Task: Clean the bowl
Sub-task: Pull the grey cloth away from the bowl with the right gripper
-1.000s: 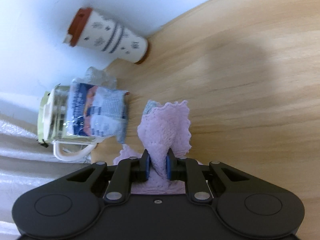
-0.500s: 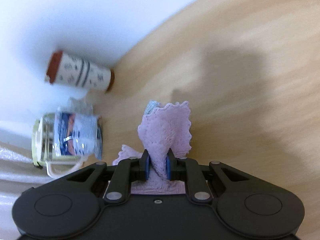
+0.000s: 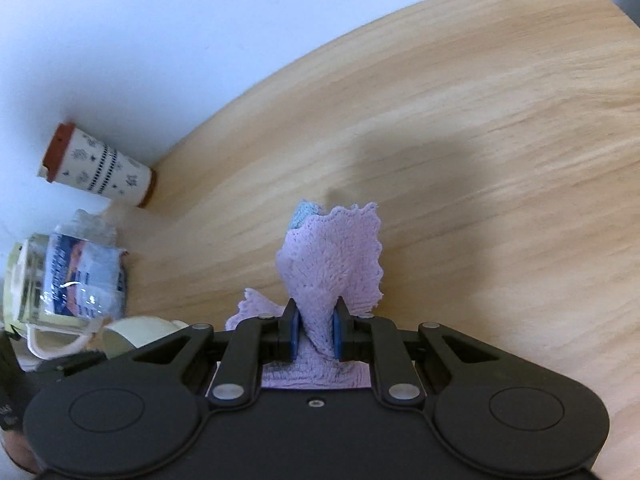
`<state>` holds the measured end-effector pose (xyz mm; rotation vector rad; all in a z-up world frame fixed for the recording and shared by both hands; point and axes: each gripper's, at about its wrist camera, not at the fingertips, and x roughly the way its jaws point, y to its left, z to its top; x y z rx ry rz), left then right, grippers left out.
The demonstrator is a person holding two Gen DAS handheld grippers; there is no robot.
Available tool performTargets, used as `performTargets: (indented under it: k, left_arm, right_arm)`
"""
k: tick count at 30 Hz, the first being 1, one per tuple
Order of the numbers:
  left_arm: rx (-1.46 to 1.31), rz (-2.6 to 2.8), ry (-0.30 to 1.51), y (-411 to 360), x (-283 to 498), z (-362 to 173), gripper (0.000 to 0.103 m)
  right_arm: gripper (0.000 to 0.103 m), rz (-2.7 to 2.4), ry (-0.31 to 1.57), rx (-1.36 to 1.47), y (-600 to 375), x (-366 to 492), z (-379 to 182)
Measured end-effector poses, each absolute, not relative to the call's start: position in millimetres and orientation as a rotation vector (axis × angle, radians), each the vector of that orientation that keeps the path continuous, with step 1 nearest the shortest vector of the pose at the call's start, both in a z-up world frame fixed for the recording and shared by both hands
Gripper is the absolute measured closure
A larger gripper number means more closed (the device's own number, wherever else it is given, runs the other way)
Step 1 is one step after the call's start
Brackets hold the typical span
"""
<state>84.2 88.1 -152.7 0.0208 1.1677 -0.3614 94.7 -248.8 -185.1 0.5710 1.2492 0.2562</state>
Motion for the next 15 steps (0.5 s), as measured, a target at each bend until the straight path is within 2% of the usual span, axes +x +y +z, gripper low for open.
performTargets:
  k: [15]
  left_arm:
    - [0.008, -0.353, 1.208, 87, 106, -156, 0.097]
  right_arm:
    - [0.085, 0.223, 1.262, 0.507, -253, 92, -192]
